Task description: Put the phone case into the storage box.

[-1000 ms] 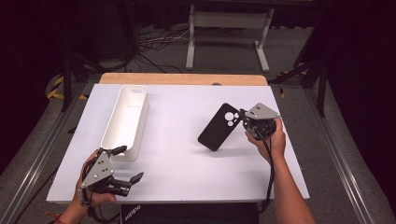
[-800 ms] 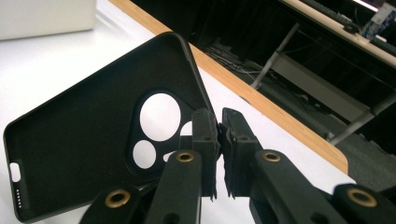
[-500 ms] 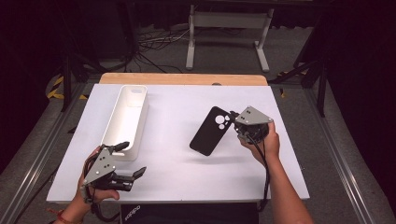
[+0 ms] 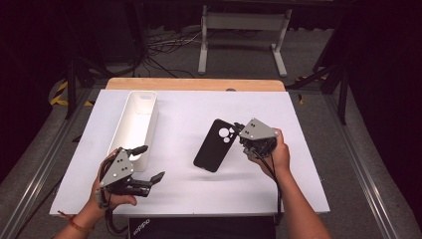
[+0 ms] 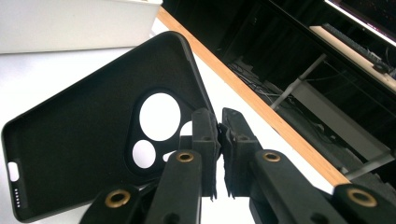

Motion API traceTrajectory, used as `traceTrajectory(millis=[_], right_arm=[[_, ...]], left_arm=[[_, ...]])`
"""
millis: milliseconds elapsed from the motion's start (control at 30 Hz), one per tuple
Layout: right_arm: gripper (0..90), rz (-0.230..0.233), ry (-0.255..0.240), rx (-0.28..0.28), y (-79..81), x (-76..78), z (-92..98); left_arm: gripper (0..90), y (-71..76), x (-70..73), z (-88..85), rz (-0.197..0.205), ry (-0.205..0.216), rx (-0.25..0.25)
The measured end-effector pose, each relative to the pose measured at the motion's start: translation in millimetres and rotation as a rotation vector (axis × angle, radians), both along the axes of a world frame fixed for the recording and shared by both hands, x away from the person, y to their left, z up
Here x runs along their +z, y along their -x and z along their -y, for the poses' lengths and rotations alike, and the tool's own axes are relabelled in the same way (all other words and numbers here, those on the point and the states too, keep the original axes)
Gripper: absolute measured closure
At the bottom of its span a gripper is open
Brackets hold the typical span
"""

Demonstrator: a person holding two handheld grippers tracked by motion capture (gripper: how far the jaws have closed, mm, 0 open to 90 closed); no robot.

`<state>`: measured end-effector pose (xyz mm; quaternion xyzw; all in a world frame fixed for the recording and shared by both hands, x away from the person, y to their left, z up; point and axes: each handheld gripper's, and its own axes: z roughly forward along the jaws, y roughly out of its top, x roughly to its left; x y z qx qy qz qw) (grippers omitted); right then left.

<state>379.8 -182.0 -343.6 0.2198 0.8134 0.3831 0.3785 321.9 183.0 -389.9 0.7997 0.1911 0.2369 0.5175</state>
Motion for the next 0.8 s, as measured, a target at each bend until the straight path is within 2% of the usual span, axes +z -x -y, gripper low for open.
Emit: traceTrajectory(millis=[33, 100, 167, 267, 400, 467, 533, 567, 800], right_arm=[[85.3, 0.001, 0.004, 0.009, 1.2, -0.3, -2.1], [85.3, 0.006, 0.011, 0.018, 2.9, -0.7, -4.5], [85.3, 0.01, 0.016, 0.032, 5.3, -0.9, -7.9], [85.2, 0.013, 0.022, 0.048, 8.2, -0.9, -11.8], [85.3, 0.018, 0.032, 0.066, 11.4, -1.6, -17.5], [85.3, 0.022, 0.041, 0.074, 13.3, -1.9, -21.3], [85.3, 0.03, 0.05, 0.081, 15.0, -2.3, -24.7], [85.3, 0.031, 0.053, 0.084, 15.7, -2.4, -26.1], [85.3, 0.062, 0.087, 0.105, 20.7, -5.2, -36.7]], left_arm=[[10.7, -4.1, 2.6, 6.3, 0.002, -0.015, -0.01], [10.7, -6.5, 3.7, 11.0, 0.001, -0.018, -0.015], [10.8, -12.5, 6.6, 22.7, 0.005, -0.022, -0.031], [11.9, -18.9, 10.1, 30.7, 0.014, 0.004, -0.054], [12.4, -24.8, 14.9, 39.6, 0.012, 0.025, -0.056], [12.9, -28.9, 17.5, 45.3, 0.014, 0.018, -0.056], [13.8, -32.5, 18.8, 49.3, 0.003, 0.011, -0.052], [14.1, -35.1, 18.7, 51.8, -0.007, 0.021, -0.058], [21.6, -44.5, 15.8, 65.1, -0.047, 0.002, -0.074]])
